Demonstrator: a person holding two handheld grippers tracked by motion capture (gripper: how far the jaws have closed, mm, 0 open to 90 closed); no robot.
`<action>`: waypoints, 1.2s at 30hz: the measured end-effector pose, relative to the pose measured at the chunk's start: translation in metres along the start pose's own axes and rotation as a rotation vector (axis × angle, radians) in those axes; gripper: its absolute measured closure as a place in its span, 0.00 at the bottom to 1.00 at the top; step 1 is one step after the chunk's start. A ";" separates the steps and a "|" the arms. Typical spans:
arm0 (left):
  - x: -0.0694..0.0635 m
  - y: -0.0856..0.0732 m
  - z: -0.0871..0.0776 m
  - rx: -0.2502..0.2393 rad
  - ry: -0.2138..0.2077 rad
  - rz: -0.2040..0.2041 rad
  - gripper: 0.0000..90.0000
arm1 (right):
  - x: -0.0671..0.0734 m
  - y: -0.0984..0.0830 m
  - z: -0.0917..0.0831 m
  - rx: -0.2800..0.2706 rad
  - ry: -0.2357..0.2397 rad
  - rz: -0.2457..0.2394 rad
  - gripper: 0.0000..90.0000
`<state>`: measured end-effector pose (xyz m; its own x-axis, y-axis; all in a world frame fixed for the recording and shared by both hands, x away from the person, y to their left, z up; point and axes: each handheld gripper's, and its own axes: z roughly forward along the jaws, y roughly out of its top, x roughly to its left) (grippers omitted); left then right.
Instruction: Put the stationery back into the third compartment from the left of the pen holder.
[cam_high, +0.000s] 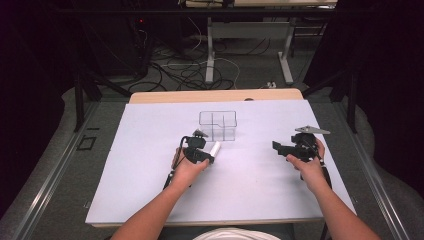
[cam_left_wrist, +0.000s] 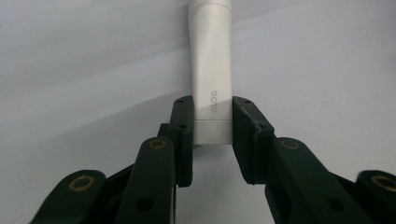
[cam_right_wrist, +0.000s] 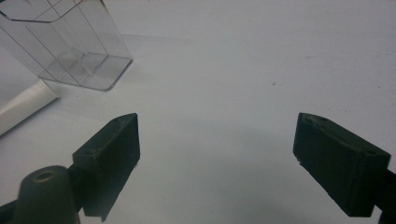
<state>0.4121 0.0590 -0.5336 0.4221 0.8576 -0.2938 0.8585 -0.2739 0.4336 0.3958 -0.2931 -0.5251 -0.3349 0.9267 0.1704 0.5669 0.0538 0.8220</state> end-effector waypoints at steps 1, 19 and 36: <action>0.000 0.000 -0.001 0.001 -0.002 0.000 0.79 | 0.000 0.000 0.000 0.000 0.000 0.000 0.16; -0.008 -0.007 -0.023 -0.179 -0.041 0.065 0.79 | 0.011 0.003 -0.001 -0.007 0.073 0.014 0.16; -0.005 -0.010 -0.049 -0.320 -0.068 0.075 0.79 | 0.045 0.008 0.006 -0.019 0.178 0.017 0.16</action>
<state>0.3871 0.0790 -0.4949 0.5085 0.8063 -0.3023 0.6938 -0.1757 0.6984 0.3900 -0.2483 -0.5140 -0.4546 0.8468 0.2763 0.5600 0.0306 0.8279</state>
